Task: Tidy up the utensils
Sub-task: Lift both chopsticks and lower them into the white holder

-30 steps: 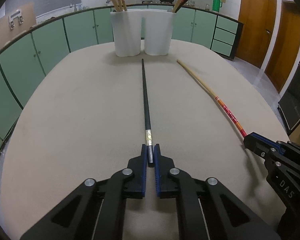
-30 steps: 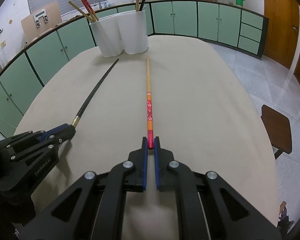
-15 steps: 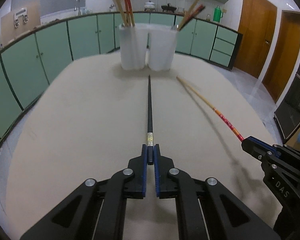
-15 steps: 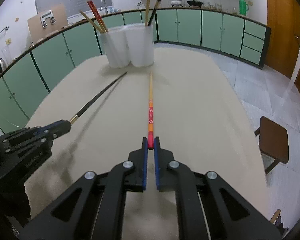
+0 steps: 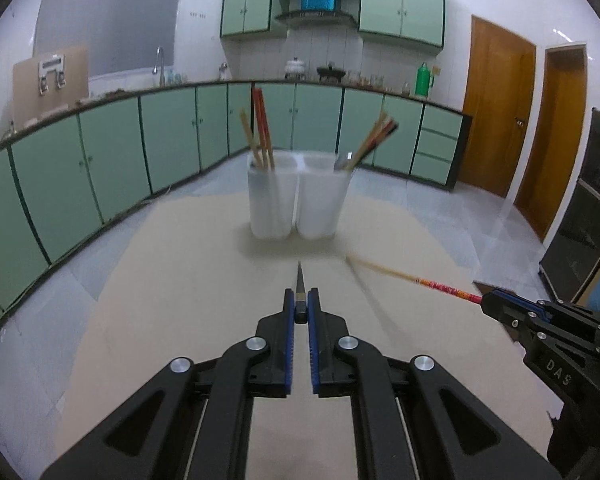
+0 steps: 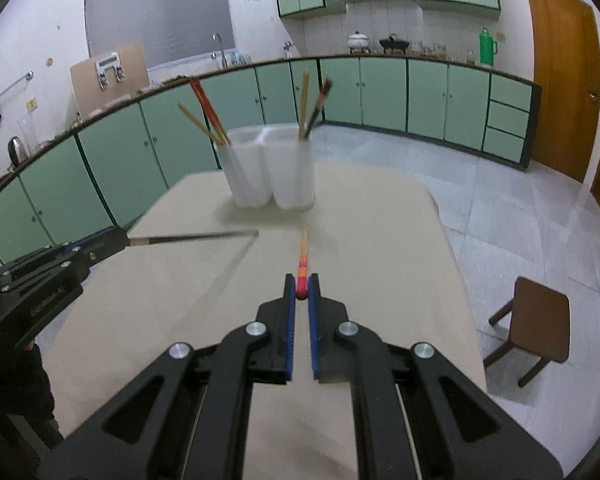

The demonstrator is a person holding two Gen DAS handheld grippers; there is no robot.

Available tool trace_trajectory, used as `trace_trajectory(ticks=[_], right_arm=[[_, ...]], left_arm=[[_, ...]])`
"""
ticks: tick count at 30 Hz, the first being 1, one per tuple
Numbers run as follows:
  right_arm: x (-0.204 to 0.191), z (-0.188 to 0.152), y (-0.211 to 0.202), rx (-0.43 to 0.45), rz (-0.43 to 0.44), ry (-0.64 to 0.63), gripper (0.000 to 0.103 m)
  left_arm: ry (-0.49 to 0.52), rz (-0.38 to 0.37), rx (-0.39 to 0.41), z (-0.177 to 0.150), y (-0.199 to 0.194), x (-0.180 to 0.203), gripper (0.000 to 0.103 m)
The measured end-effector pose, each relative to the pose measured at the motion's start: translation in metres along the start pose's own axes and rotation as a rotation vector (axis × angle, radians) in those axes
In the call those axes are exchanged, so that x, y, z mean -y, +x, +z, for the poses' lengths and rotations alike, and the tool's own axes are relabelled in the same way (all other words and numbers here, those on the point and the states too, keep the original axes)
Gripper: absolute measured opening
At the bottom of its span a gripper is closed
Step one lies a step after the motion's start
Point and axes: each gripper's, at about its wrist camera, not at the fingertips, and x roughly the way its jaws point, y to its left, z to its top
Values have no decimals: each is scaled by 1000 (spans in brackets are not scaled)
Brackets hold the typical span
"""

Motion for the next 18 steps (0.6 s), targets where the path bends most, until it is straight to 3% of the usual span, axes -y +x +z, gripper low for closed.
trace_trajectory(ticks=[8,18], right_arm=[[2,53,-19,64,62,0,5],[-3,102,-22,49,121,-36,5]], left_arm=[[31,-32,82,42,-12,-3,6],[49,-104,100,75,-15,-1,6]])
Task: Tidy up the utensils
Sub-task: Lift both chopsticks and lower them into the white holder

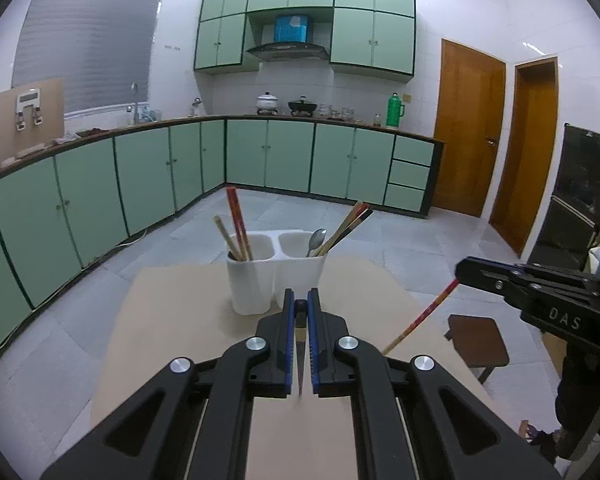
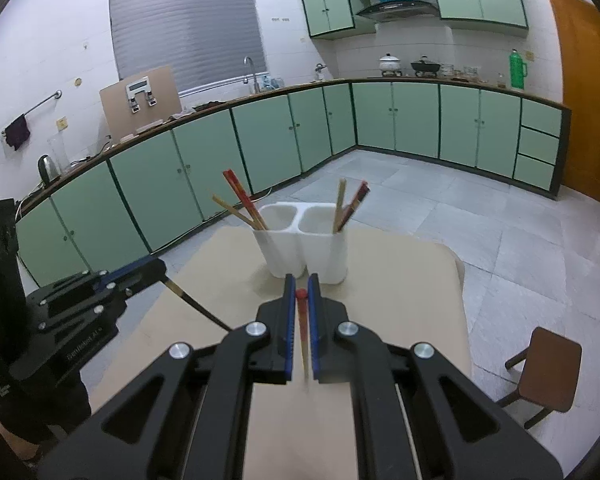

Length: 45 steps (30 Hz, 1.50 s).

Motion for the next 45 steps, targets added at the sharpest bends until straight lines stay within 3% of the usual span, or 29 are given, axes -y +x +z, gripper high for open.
trace_trajectory(ticks=[8,14,20,28,34,45], right_arm=[[-7,35,-8,25,35,-50,5],[-9,81,-19,99,50,-80,5],[-6,135,-16,193,25,-105,5],[15,192,20,266,7,-65,5],[28,196,72,241,-12,-49,5],[27,159,139,137,-22,-51,5]], left_arm=[[-3,-48,24,19,-4,0,6],[32,-79,91,53,-10,7,6],[67,-65,198,104,-8,13,6],[93,-6,297,161,19,10,6],[87,48,294,173,66,-2,6],[48,82,165,148,140,-32,6]])
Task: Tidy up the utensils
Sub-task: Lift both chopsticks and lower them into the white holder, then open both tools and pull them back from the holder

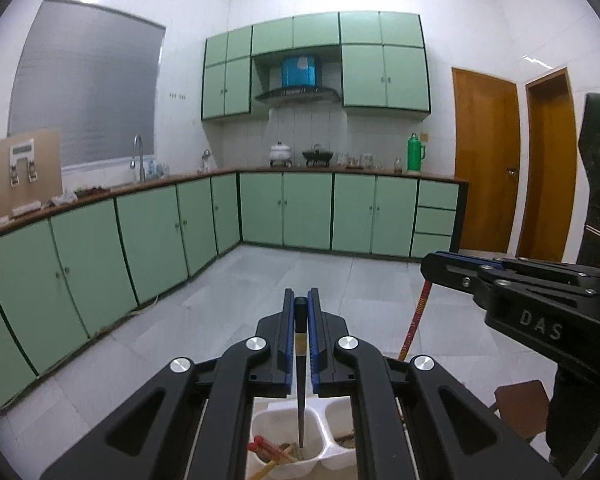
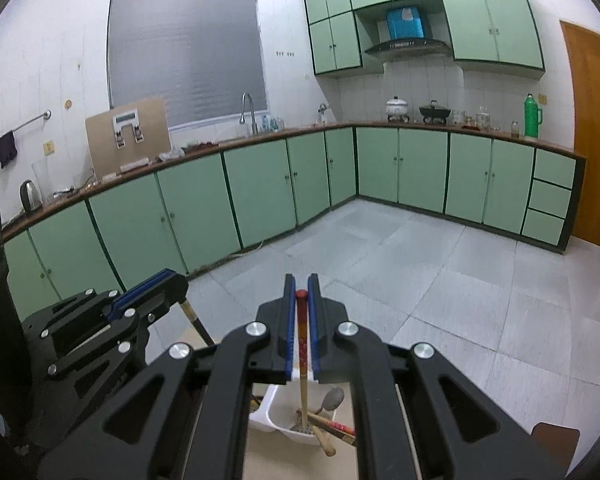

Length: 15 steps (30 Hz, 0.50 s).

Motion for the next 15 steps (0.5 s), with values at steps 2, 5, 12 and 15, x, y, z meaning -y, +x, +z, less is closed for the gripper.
trace_trajectory(ticks=[2,5,12,15], right_arm=[[-2,-6,5,-13,-2,-4,5],[-6,-15,13,-38,-5,-5,5],[-17,-33,26,-91,-12,-26,5],[-18,-41,31,-121,-16,-33,5]], left_arm=[[-4,-1,-17,-7,5,-2,6],[-4,0,-45,-16,12,-4,6],[-12,0,-102,-35,22,-7,6],[-10,-2,-128,-40,25,-8,6]])
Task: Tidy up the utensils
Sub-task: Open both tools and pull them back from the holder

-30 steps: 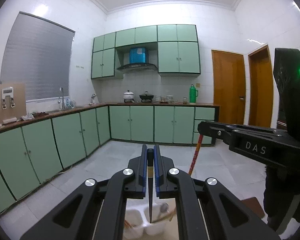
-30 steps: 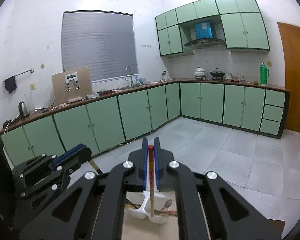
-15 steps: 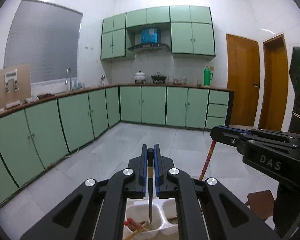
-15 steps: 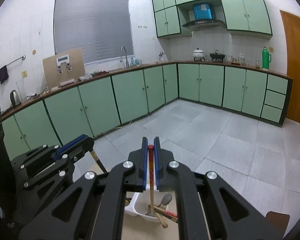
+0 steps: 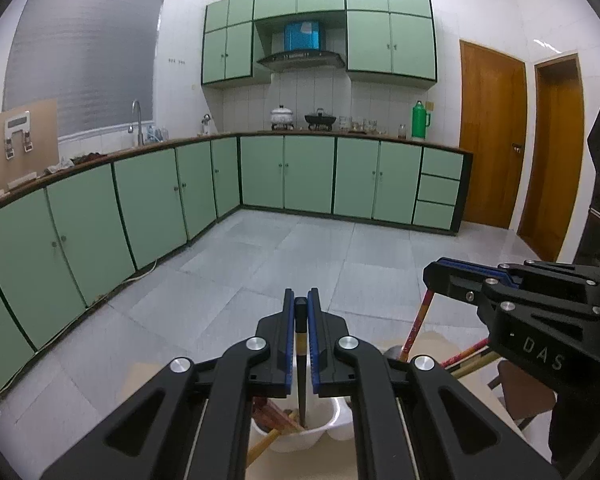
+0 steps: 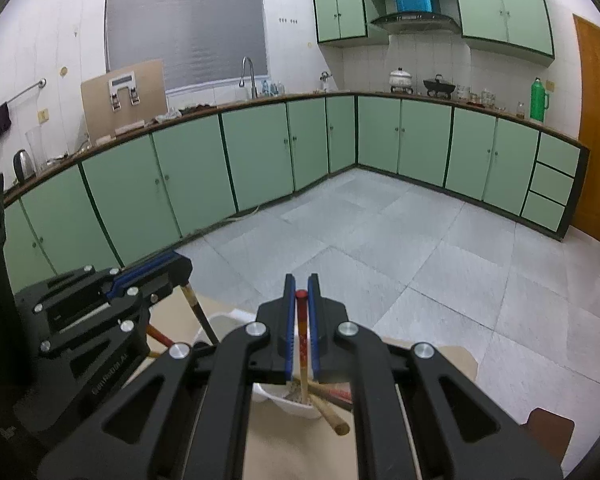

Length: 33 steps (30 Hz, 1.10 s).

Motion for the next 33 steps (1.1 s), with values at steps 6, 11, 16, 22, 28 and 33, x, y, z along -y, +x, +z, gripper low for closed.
trace_trajectory(ticks=[6,11,16,22,28,33], right_arm=[[5,-4,-1,-21,-7,30,9],[14,1,-27,37,-14,67,32],[24,0,-61,89,-51,83,59],[33,-20,-104,130,-89,127,82],[35,-50,-144,135,-71,188,96],[27,-71,-170,113,-39,201,98]], left_arm=[[0,6,-21,-6,-2,0,7],[-4,-3,-2,2,-16,-2,16],[-9,8,23,5,-43,-3,40],[-47,17,43,-2,-82,-8,67],[-68,35,40,-23,-121,-5,88],[-61,49,27,-39,-151,3,97]])
